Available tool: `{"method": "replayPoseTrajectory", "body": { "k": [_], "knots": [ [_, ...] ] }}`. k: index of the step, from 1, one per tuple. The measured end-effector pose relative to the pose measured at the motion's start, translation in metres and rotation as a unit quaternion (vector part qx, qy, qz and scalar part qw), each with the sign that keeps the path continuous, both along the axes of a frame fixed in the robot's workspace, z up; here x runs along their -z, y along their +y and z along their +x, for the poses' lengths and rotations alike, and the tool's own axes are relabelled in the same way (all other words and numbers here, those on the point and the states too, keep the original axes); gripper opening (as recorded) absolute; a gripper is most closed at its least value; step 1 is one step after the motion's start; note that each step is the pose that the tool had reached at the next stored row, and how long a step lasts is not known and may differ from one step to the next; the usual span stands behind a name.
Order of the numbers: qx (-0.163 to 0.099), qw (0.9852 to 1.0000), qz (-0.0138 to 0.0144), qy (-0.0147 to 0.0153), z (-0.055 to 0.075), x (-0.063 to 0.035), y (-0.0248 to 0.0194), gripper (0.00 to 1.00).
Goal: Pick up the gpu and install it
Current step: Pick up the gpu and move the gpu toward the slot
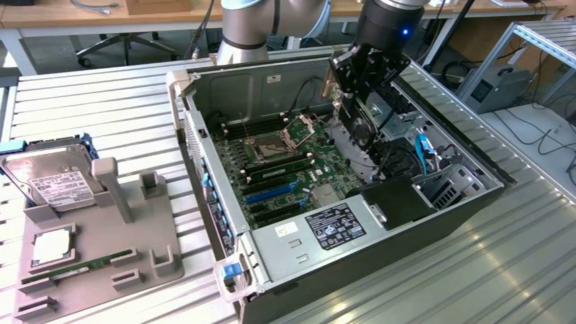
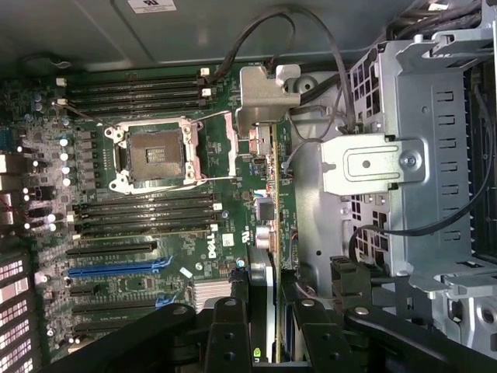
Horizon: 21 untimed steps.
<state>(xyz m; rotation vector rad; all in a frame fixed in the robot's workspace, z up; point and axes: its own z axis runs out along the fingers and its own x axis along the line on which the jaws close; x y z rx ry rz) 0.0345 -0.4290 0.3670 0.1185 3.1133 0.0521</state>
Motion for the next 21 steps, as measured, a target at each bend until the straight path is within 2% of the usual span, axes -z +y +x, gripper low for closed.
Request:
{"method": "replayPoseTrajectory", "body": {
  "k": [8, 15, 17, 19, 21],
  "knots": [
    [0.0, 1.0, 0.0, 0.0, 0.0, 0.0016, 0.0, 0.27],
    [0.0, 1.0, 0.0, 0.0, 0.0, 0.0157, 0.0, 0.27],
    [0.0, 1.0, 0.0001, 0.0, -0.01, 0.0181, 0.0, 0.27],
    [0.0, 1.0, 0.0, 0.0, -0.038, 0.0186, 0.0001, 0.27],
    [0.0, 1.0, 0.0, 0.0, -0.052, 0.0185, 0.0, 0.27]
  ]
}}
